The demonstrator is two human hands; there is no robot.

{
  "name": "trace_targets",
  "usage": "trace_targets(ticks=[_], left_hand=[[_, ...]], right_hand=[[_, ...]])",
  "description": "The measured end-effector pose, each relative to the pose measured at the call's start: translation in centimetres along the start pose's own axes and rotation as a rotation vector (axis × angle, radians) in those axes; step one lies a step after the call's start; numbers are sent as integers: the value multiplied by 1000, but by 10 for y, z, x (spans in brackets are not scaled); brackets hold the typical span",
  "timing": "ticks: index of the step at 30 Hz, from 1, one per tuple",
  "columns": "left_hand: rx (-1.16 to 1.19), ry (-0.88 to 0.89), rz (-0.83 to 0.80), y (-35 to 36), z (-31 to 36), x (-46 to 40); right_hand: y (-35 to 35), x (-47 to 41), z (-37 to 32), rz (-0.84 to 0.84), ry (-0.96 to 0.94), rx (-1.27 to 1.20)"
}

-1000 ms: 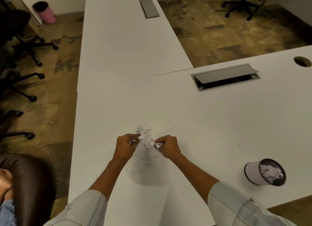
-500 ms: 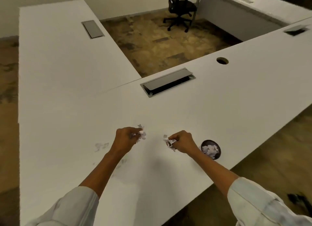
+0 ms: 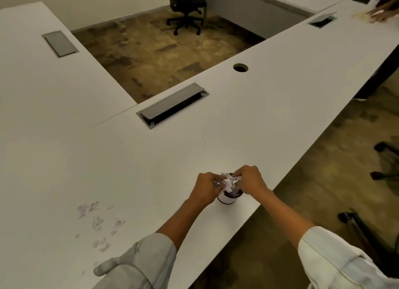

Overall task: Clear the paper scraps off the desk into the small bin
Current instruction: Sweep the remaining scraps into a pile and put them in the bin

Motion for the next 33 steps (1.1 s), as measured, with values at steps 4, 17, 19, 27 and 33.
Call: trace_targets(ticks=[4,17,19,27,33], left_hand=[[-34,-45,-2,24,2,-4],[-198,-53,-58,35,0,-13],[-184,-96,-62,30,0,-15],[-223,-195,-159,14,1,-26],[-241,-147,-62,21,1,-28]], right_hand=[[2,-2,9,6,5,-22],[-11,-3,29,-144,196,-422],[-11,-3,29,-140,221,-456],[-10,-4,22,-60,158,-369],[-12,3,9,55,18,-139]])
Point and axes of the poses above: each hand's wrist, its own x-axis away from the middle knuckle, its own y-axis out of the palm, z = x × y, the point moved 7 cm from there along -x, towards the middle knuckle, and after that the axes turned 13 degrees about z, right-handed, at the moved point
